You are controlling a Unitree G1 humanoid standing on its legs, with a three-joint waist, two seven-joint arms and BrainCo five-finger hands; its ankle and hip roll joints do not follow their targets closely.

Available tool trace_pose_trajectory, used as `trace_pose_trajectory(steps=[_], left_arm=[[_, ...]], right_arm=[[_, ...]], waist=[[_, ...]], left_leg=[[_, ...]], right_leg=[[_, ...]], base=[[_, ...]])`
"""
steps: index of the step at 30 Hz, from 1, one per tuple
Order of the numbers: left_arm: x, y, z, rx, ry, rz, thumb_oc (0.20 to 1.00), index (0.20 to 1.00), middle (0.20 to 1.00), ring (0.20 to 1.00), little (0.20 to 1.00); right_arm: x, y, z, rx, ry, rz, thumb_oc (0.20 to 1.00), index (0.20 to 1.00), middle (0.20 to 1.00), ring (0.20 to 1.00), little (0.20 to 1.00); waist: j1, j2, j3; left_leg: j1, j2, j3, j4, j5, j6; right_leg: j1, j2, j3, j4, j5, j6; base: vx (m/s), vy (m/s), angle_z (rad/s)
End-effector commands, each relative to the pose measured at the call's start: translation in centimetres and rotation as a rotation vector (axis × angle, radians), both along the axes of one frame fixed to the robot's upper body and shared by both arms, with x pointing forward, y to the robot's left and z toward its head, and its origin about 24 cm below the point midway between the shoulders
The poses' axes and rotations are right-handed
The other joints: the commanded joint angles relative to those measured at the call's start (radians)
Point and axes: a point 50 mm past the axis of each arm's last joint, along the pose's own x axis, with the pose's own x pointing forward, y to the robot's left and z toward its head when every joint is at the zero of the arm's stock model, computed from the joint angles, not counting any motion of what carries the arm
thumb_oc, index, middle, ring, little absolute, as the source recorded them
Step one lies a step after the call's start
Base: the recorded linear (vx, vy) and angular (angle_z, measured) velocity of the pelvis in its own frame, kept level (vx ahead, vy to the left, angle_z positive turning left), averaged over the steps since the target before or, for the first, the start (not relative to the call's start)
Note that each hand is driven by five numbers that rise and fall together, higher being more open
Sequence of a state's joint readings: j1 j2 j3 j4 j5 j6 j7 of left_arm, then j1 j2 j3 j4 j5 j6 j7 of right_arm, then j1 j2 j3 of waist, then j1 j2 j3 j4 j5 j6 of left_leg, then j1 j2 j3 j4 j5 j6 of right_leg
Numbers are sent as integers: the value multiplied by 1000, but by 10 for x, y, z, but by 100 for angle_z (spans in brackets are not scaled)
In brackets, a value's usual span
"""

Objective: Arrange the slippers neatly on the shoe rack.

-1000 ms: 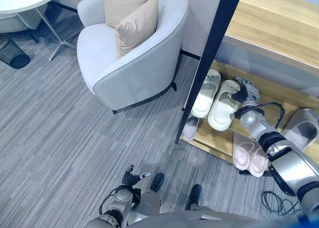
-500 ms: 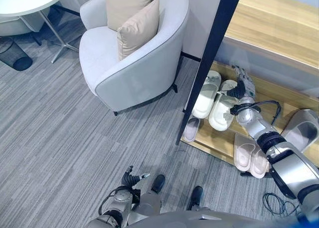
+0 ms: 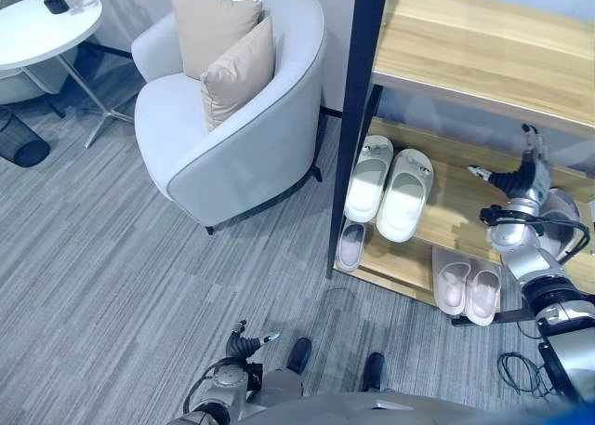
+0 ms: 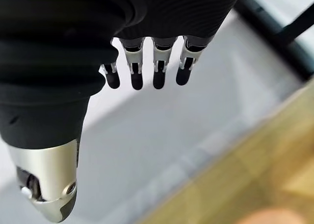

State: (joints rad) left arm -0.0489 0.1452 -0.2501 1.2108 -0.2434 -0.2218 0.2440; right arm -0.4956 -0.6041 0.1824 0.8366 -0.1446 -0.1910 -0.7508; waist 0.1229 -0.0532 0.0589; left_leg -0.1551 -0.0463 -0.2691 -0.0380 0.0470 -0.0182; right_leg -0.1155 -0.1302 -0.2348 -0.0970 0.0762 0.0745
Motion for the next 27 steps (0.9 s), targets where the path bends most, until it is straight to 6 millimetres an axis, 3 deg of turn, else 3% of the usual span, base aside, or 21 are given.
trace_pose_trajectory(steps=[1, 7, 8, 13, 20, 27], left_arm=[[-32, -8, -12, -1, 124, -72, 1000, 1000, 1000, 1000, 1000], [-32, -11, -13, -24, 123, -61, 1000, 1000, 1000, 1000, 1000], [-33, -12, -13, -31, 130, -58, 1000, 1000, 1000, 1000, 1000], [-34, -15, -14, -44, 134, -60, 1000, 1000, 1000, 1000, 1000], [-24, -20, -12, -74, 119, -9, 1000, 1000, 1000, 1000, 1000], [-20, -23, -12, -75, 117, -13, 1000, 1000, 1000, 1000, 1000]], right_arm=[[7, -11, 33, 30, -125, -32, 1000, 1000, 1000, 1000, 1000], [2, -28, 22, 72, -66, -143, 1000, 1000, 1000, 1000, 1000], [-3, -40, 16, 118, -42, -217, 1000, 1000, 1000, 1000, 1000], [-17, -60, 5, 137, 6, -341, 1000, 1000, 1000, 1000, 1000], [-2, -38, 18, 123, -59, -333, 1000, 1000, 1000, 1000, 1000], [-10, -39, 6, 141, -21, -384, 1000, 1000, 1000, 1000, 1000]], waist=[[13, -11, 29], [-5, 6, 32], [-14, 12, 30], [-28, 27, 32], [-63, 37, 35], [-81, 37, 34]], left_leg=[[-9, 9, 35, -49, -25, -33], [-9, 14, 49, -49, -23, -36], [-8, 15, 54, -49, -23, -35], [-6, 16, 64, -49, -24, -36], [-8, 17, 84, -49, -27, -31], [-8, 13, 87, -49, -31, -26]], right_leg=[[105, -21, -19, 10, -89, 76], [101, -17, -6, 10, -88, 73], [103, -16, -5, 10, -90, 71], [100, -17, 0, 10, -90, 69], [87, -14, 26, 10, -85, 66], [80, -14, 39, 10, -82, 62]], base=[[-8, -40, -11], [-10, -34, -10], [2, -36, -9], [-3, -26, -6], [-5, -2, -8], [1, 0, -3]])
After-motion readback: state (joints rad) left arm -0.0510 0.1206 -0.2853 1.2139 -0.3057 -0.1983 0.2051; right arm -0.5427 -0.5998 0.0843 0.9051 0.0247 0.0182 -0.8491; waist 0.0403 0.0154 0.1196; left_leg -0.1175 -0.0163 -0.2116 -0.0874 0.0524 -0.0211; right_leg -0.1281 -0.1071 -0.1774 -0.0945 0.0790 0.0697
